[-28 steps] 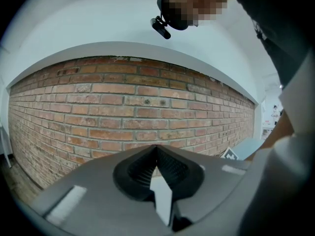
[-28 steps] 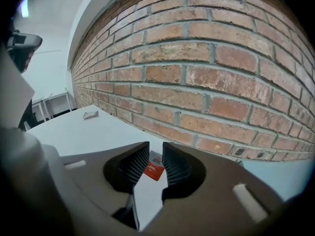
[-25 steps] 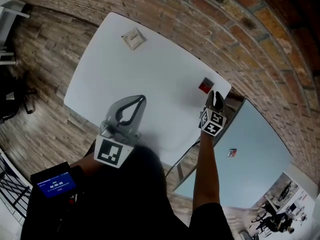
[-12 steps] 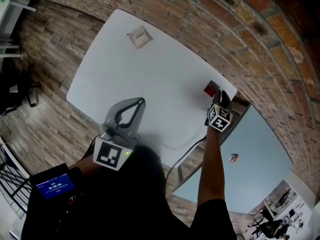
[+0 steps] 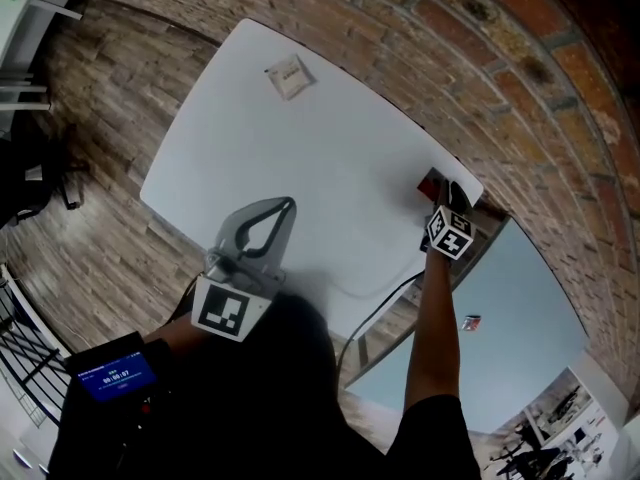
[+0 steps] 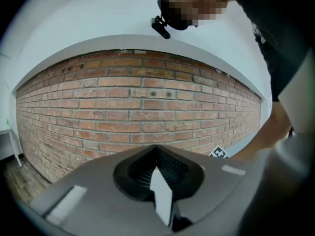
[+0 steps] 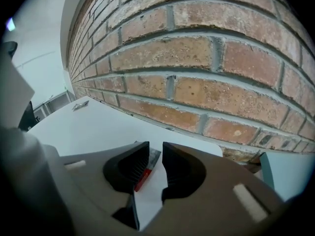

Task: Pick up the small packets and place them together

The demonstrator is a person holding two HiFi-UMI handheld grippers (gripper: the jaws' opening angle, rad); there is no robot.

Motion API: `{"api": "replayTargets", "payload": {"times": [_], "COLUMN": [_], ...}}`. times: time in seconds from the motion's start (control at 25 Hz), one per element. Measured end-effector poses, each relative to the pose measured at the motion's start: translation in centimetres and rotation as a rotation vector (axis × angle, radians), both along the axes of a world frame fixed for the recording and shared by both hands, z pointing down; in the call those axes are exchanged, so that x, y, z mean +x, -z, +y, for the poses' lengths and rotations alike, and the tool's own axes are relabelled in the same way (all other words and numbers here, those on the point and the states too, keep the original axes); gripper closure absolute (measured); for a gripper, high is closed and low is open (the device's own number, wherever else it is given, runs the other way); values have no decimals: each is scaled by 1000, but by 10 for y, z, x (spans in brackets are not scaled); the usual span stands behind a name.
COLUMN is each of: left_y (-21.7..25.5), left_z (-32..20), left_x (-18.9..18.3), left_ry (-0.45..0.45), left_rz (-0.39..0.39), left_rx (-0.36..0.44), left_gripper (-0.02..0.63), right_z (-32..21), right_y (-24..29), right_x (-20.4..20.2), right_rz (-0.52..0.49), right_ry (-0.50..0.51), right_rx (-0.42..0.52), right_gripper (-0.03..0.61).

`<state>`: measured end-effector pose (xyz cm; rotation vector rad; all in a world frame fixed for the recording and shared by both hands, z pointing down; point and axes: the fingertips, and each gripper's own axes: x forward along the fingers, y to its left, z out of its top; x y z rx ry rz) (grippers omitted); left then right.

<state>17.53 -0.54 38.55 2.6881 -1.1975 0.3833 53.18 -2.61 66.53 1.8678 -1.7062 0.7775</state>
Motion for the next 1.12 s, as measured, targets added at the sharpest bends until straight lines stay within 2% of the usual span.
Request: {"api": "replayTargets", "payload": {"times": [0.08, 0.2, 0.36, 0.72, 0.92, 1.12], "left_y": [4, 17, 16, 16, 15, 17], "left_z": [-7, -8, 0, 12, 15, 14], "left_x": [-2, -1, -3, -17, -21, -26], "left_ry": [-3, 16, 6, 38, 46, 57], "left_rz": [-1, 40, 24, 29, 33, 41], "left_rx": [20, 39, 35, 36, 35, 38], "left_gripper": [614, 614, 614, 614, 614, 614], "right_z": [-4, -2, 0, -1, 1, 6], "right_y": [-3, -10, -22, -21, -20, -11], "right_x": [-3, -7, -4, 1, 2, 1], "right_rz": [-18, -58, -47, -104, -87, -115], "right_ry": [-8, -13, -9, -39, -18, -49], "right_rx": [1, -15, -33, -43, -34, 12], "right_gripper": [488, 479, 480, 488, 557, 572]}}
